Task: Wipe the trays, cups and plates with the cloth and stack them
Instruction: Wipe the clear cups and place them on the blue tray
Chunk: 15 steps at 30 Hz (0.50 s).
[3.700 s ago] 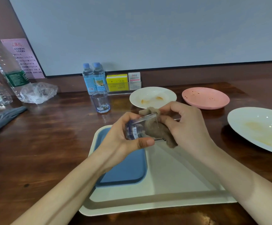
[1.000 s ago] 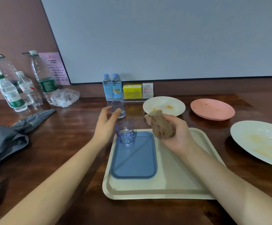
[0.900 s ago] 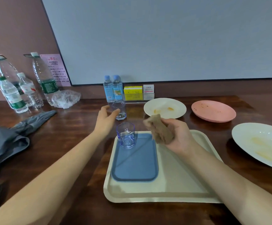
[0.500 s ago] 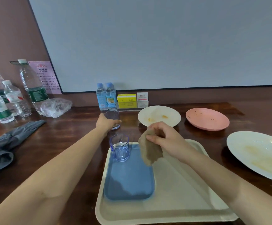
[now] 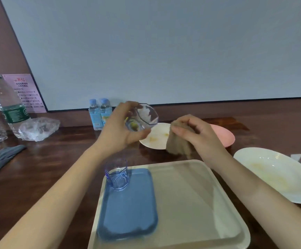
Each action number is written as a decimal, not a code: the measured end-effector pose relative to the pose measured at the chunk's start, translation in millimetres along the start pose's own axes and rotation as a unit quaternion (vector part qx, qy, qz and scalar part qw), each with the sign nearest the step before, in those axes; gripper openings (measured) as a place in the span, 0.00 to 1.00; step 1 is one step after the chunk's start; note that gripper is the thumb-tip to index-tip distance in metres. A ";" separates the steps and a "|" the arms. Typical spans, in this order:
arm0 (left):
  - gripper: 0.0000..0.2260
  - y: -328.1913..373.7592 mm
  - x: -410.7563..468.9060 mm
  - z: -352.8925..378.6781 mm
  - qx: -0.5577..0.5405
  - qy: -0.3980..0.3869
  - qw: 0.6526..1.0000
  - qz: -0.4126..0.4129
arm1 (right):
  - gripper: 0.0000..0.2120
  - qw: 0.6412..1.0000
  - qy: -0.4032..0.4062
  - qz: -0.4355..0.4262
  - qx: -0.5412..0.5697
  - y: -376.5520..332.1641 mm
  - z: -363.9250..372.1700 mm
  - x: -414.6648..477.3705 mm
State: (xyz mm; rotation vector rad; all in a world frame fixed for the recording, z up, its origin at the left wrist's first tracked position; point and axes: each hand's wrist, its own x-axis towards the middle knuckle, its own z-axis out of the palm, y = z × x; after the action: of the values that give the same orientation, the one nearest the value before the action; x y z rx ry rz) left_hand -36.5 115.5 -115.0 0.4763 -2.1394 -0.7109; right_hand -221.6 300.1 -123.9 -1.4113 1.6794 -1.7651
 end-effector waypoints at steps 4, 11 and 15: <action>0.31 23.0 -3.5 38.2 0.000 -0.009 0.999 0.037 | 0.03 0.992 0.056 -0.029 0.110 -36.6 -17.9 11.7; 0.30 19.3 -9.3 70.1 -0.026 -0.020 0.999 0.000 | 0.04 0.993 0.006 -0.075 -0.092 -44.7 -24.7 31.9; 0.31 10.6 -6.4 71.3 -0.022 -0.021 0.999 -0.012 | 0.03 0.981 0.076 -0.080 -0.157 -29.5 -16.5 42.9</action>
State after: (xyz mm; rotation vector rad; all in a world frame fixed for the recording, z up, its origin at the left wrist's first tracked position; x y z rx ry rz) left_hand -90.4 150.4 -148.5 0.4666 -2.1565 -0.7864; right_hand -243.2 283.4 -76.6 -1.6180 2.0519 -1.7902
